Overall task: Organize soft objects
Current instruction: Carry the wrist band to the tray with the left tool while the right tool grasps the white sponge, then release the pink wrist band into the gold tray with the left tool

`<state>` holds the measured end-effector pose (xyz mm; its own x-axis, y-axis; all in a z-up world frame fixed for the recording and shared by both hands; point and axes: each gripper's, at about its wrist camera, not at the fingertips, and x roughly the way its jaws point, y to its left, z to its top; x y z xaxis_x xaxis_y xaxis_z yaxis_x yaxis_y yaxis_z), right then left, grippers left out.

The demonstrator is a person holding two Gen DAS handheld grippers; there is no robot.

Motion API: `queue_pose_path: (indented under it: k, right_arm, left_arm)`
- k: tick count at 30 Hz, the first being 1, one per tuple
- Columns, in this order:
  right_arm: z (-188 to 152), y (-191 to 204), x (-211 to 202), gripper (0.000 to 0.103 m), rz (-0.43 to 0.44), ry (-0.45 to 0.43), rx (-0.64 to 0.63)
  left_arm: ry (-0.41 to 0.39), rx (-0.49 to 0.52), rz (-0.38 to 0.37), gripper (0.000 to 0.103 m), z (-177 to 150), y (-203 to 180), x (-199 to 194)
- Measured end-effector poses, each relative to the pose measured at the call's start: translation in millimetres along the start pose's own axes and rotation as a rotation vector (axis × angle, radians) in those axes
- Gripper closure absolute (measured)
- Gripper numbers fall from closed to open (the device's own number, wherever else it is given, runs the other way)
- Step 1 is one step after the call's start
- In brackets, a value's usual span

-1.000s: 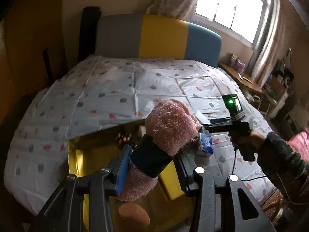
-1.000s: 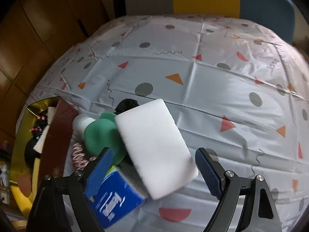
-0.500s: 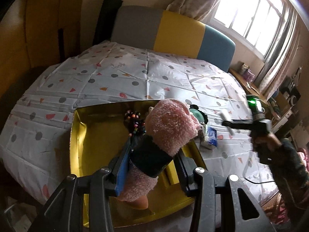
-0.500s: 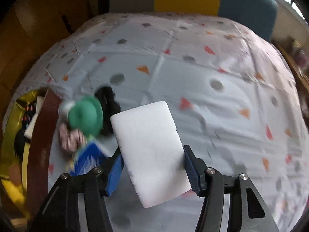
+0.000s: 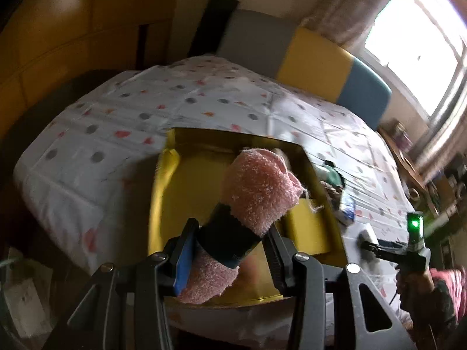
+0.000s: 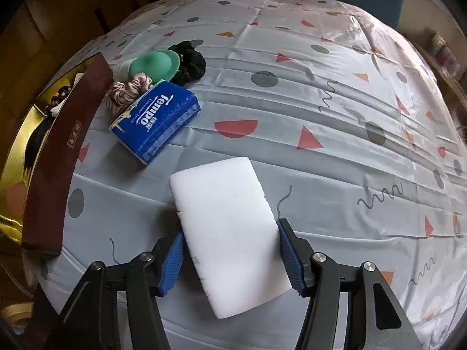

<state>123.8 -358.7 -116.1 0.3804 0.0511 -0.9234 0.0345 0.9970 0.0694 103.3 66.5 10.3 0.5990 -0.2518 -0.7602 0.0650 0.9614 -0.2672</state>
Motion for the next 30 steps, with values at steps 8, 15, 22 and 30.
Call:
queue_pose_path:
  k: [8, 15, 22, 30]
  right_arm:
    - [-4, 1, -1, 0.042, -0.016, -0.019, -0.021]
    - [-5, 4, -1, 0.042, -0.022, -0.026, -0.033]
    - [-4, 3, -1, 0.042, -0.023, -0.030, -0.042]
    - [-3, 4, 0, 0.041, -0.021, -0.030, -0.044]
  left_arm:
    - [0.025, -0.064, 0.070, 0.058, -1, 24, 14]
    - [0.066, -0.064, 0.096, 0.058, 33, 14, 63]
    - [0.129, -0.053, 0.181, 0.057, 67, 11, 125]
    - [0.163, 0.016, 0.271, 0.045, 81, 10, 171]
